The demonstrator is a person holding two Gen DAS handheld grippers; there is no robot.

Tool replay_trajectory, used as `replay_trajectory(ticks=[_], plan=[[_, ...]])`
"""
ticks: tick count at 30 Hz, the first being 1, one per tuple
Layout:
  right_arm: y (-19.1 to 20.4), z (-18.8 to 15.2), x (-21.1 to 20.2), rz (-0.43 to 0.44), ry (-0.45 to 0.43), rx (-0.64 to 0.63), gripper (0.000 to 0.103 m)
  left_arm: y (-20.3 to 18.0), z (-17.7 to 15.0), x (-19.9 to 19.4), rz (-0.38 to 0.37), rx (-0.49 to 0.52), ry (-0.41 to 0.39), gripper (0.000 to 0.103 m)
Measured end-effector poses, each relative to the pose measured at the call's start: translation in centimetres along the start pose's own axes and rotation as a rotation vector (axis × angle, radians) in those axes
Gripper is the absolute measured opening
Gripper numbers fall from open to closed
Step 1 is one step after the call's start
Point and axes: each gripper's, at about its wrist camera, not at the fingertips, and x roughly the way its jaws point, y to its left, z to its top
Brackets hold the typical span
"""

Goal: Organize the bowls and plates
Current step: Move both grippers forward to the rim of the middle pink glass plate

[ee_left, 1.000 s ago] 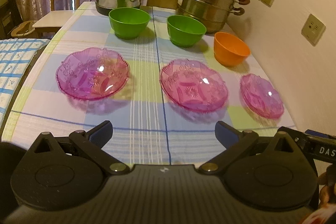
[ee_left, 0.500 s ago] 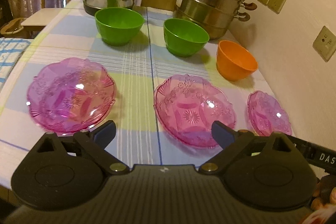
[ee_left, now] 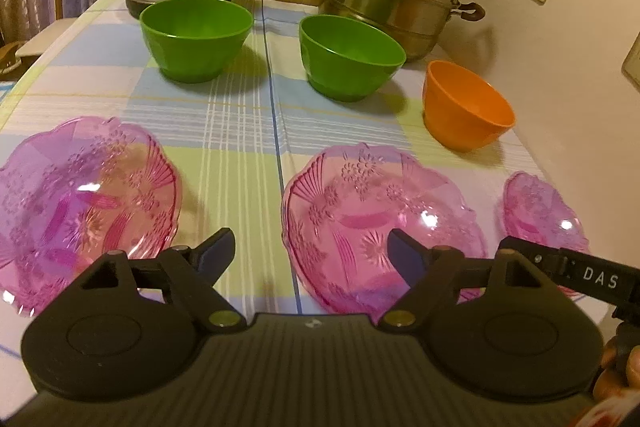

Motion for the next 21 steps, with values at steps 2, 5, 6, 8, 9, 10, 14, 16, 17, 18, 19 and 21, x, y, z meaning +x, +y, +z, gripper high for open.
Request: replay_trajectory(ticks=[2,5,6,8,9,10,14,16,17,18,19,21], plan=[[-0.1,0.1,0.8,0.004,-0.005,0.015,0.054,0.0,0.1,0.8,-0.009,-0.007,0.003,0.071],[0.0,-0.1,2.1,0.001,-0.001,0.017,0.052,-0.2,0.1,1.7,0.006,0.004,-0.005,0.062],[-0.1,-0.2,2.5,-0.001,0.005,0.020,0.052,-0.2,0.1,2.0,0.015,0.007,-0.008,0.058],[-0.3,-0.4,3.0,-0.008,0.014,0.025,0.051,0.0,0.0,2.6,0.028,0.010,-0.012,0.056],[-0.3,-0.5,3.2,-0.013,0.020,0.026,0.051,0.1,0.0,2.9,0.029,0.005,-0.009,0.050],[-0.4,-0.6,3.5,-0.017,0.028,0.030,0.050,0.3,0.0,3.2,0.026,-0.004,-0.004,0.044],[-0.9,-0.6,4.4,-0.006,0.057,0.059,0.041,0.5,-0.1,4.0,0.015,-0.036,0.008,0.031],[-0.9,-0.6,4.4,0.000,0.054,0.053,0.036,0.4,-0.1,4.3,0.009,-0.036,0.012,0.030],[-0.8,-0.6,4.5,-0.002,0.053,0.053,0.032,0.4,-0.1,4.3,0.012,-0.034,0.010,0.029],[-0.9,-0.6,4.6,-0.004,0.053,0.057,0.030,0.4,-0.1,4.4,0.015,-0.033,0.010,0.027],[-1.0,-0.5,4.7,-0.005,0.054,0.061,0.026,0.4,-0.1,4.5,0.018,-0.036,0.009,0.024],[-0.9,-0.5,4.8,-0.005,0.055,0.065,0.020,0.6,-0.1,4.5,0.023,-0.038,0.008,0.020]])
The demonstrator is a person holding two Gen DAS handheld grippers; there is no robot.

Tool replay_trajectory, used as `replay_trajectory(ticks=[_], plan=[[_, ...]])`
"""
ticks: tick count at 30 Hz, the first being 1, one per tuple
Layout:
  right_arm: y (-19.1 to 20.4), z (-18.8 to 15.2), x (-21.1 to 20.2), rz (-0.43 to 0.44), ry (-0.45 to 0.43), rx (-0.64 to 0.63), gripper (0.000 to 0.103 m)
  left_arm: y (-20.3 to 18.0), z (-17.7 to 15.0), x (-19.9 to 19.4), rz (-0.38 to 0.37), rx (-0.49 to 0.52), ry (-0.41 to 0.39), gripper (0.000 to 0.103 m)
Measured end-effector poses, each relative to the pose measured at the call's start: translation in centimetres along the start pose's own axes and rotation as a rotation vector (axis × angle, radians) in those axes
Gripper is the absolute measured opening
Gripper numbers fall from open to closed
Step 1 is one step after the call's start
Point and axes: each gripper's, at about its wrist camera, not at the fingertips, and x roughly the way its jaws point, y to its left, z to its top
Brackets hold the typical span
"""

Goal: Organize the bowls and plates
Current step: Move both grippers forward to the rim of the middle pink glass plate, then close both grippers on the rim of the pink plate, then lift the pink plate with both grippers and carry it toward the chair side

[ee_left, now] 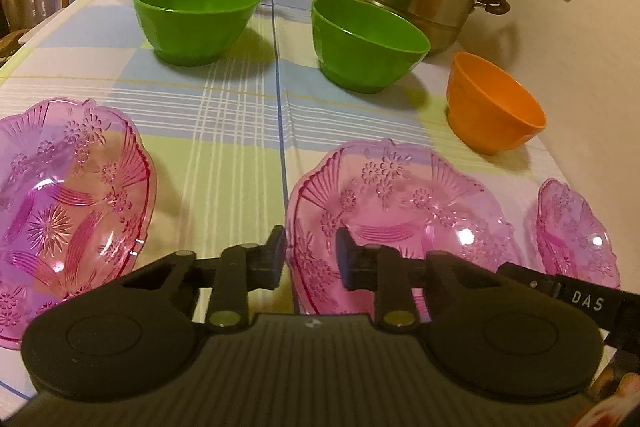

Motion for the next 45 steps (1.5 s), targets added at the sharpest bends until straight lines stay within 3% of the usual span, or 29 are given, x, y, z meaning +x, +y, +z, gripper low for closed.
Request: replay_trajectory(ticks=[4,15,24,36,45], plan=[[0.4,0.0,0.1,0.004,0.006,-0.008,0.010,0.3,0.0,0.1,0.001,-0.001,0.001,0.015],[1.0,0.2,-0.9,-0.008,-0.020,-0.017,0.010,0.6,0.5,-0.7,-0.003,-0.003,-0.020,0.010],[3.8,0.8,-2.6,0.031,-0.065,-0.058,0.010,2.2,2.2,-4.3,0.030,-0.025,-0.080,0.010],[12.7,0.9,-3.1,0.210,-0.064,-0.157,0.010,9.9,3.8,-11.0,0.168,-0.098,-0.161,0.010],[19.8,-0.4,-0.7,0.283,-0.032,-0.298,0.011,16.5,3.2,-12.2,0.239,-0.186,-0.183,0.010]])
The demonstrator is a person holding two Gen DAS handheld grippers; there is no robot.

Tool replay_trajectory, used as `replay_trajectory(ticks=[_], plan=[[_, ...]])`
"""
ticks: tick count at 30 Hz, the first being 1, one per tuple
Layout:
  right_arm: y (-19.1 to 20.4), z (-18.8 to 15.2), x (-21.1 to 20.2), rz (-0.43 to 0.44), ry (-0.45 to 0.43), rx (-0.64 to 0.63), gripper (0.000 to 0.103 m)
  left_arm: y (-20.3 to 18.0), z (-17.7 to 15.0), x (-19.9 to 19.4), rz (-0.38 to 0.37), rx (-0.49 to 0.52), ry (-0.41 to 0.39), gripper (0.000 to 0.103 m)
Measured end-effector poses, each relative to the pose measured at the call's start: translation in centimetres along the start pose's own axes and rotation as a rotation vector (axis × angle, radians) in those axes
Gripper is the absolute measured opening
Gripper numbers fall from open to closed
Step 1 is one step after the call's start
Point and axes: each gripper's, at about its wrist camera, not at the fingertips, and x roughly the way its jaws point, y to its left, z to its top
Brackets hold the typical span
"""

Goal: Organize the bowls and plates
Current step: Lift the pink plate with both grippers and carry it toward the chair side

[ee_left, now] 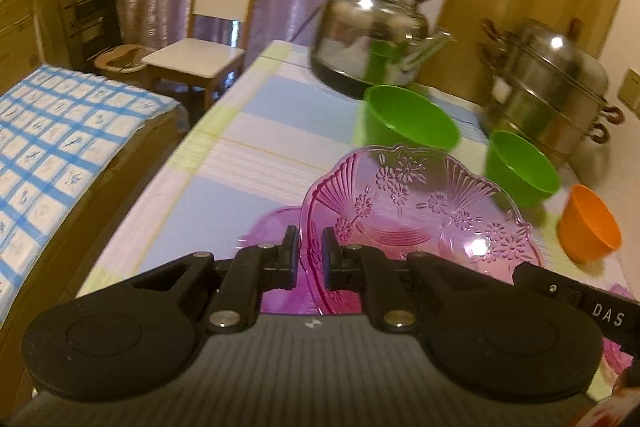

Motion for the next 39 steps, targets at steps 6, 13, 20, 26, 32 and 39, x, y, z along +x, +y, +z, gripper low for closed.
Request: replay_trajectory(ticks=[6,13,20,26,32,39], plan=[[1.6,-0.6,3.5,0.030,0.064,-0.054,0.011,2.5,-0.9,1.2,0.039,-0.020,0.011,0.010],[1.9,-1.2,5.2,0.027,0.123,-0.066,0.012,3.2,-1.3,2.0,0.058,-0.023,0.021,0.010],[2.3,-1.6,5.5,0.016,0.137,-0.085,0.012,3.5,-1.8,2.4,0.060,-0.032,0.036,0.010],[2.3,-1.6,5.6,0.008,0.140,-0.091,0.012,3.5,-1.9,2.7,0.059,-0.033,0.044,0.010],[2.3,-1.7,5.9,0.003,0.157,-0.092,0.012,3.4,-2.0,3.1,0.060,-0.036,0.053,0.010],[2.2,-1.8,6.3,0.001,0.173,-0.099,0.013,3.5,-2.1,3.7,0.071,-0.036,0.053,0.010]])
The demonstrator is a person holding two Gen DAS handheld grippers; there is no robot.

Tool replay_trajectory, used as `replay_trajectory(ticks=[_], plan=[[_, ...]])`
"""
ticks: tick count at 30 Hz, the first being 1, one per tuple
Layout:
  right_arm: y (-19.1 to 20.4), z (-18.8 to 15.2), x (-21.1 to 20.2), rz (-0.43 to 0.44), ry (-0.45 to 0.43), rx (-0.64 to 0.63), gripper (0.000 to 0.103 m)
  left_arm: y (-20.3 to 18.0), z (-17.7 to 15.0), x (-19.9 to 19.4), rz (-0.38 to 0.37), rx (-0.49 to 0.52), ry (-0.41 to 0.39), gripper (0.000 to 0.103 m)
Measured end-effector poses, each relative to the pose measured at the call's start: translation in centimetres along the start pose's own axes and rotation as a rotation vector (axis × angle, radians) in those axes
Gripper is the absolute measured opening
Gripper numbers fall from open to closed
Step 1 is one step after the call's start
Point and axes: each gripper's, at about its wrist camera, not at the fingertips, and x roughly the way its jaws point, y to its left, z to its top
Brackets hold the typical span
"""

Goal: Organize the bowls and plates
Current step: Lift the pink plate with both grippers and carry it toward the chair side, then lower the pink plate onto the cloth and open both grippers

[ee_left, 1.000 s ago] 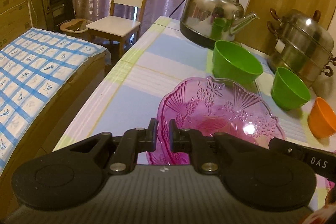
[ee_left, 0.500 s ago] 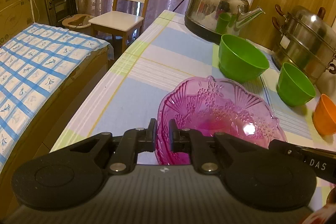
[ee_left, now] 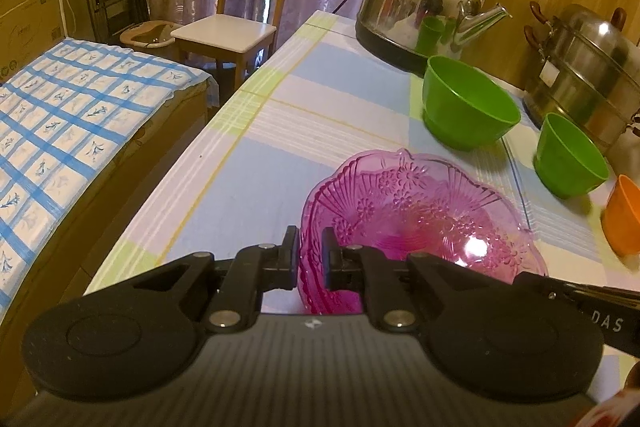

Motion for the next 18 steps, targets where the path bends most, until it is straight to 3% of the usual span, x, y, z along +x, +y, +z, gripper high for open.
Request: replay_trajectory(ticks=[6,7,10,18], plan=[[0.25,-0.06,0.35,-0.009,0.008,-0.010,0.015,0.21,-0.01,0.21,0.008,-0.022,-0.009,0.010],[0.35,-0.07,0.33,-0.019,0.004,-0.018,0.022,0.23,-0.02,0.12,0.008,-0.024,-0.014,0.010],[0.39,0.02,-0.05,-0.012,-0.025,-0.013,0.064,0.26,0.07,-0.12,0.020,-0.026,-0.030,0.011],[-0.13,0.40,-0.50,-0.006,-0.048,0.023,0.066,0.28,0.23,-0.46,0.022,-0.036,-0.049,0.014]])
